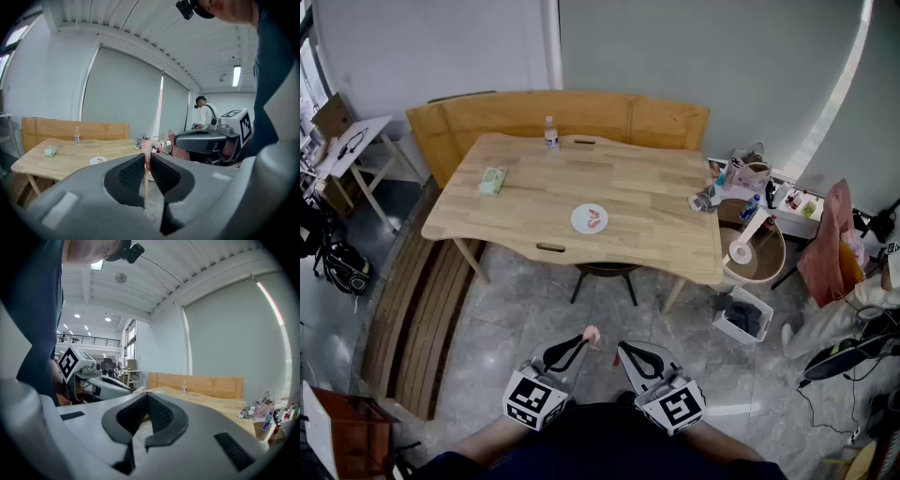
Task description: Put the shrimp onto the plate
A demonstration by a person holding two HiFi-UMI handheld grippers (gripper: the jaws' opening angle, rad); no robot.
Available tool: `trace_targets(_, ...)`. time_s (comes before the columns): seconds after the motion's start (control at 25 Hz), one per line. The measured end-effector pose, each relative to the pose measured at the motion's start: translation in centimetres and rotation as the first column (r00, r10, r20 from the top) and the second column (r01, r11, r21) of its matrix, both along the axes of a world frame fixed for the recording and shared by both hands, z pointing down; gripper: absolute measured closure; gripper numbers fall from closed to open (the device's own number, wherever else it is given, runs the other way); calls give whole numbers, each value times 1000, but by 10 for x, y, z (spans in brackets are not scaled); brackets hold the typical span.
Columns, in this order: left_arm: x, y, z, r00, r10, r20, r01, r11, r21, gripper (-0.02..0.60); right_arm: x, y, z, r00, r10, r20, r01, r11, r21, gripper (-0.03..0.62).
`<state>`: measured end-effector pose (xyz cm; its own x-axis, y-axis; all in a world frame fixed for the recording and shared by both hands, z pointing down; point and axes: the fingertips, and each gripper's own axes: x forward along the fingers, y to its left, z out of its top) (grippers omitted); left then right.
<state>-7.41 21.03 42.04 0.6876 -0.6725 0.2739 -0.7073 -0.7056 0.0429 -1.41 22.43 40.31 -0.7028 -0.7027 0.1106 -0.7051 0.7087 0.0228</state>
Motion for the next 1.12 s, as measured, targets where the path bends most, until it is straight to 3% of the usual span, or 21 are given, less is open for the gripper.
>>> trace_targets(0.6, 7, 8, 3, 999, -33, 15, 33, 999, -17, 540, 8, 4, 2, 999, -46, -6, 46, 999, 9, 585)
trace_targets(1.12, 42, -2, 1, 995, -93, 28, 94, 996, -9, 540, 53, -6, 12, 996, -91, -2, 91, 996, -15, 585)
